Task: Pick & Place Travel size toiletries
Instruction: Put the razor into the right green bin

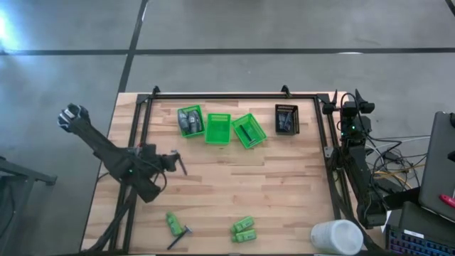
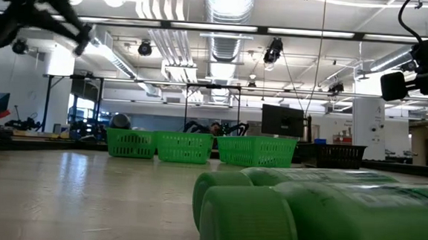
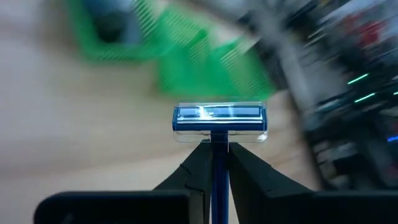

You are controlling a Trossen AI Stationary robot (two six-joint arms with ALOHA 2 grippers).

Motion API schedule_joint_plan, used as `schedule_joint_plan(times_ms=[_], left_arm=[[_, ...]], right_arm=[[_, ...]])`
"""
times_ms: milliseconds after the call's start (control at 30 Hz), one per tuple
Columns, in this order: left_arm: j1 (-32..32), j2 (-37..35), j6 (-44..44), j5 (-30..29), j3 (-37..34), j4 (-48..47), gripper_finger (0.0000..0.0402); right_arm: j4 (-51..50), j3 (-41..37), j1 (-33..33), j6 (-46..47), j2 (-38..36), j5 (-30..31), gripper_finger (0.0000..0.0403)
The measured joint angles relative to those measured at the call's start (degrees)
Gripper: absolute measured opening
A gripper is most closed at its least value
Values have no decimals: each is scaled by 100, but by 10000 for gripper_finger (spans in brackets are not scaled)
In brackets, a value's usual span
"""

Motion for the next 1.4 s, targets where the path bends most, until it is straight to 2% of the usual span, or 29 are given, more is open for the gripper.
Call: schedule_joint_plan(times_ms=[67,200,500,700,867,933,1000,1100,1400], left_arm=[[61,-51,398,-601,1,393,43],[200,-121,1087,-1100,2,1068,43],[543,-146,2744,-1161,4,2140,43],[1327,-169,4531,-160,4,3395,43],[2428,-141,6967,1454,4,5484,43],[2925,-116,7533,2110,7,6200,43],[3413,-108,7649,2559,9,6550,43],[3987,-105,7644,2914,11,6580,43],[4700,-55,7445,3074,9,6614,43]], right_arm=[[1,-1,-1,0,0,0,364],[-1,-1,0,0,0,1,364],[0,0,0,0,-1,1,364],[-1,-1,1,0,0,0,364],[1,0,1,0,0,0,364],[-1,-1,1,0,0,0,364],[1,1,1,0,0,0,364],[-1,1,1,0,0,0,364],[0,-1,1,0,0,0,364]])
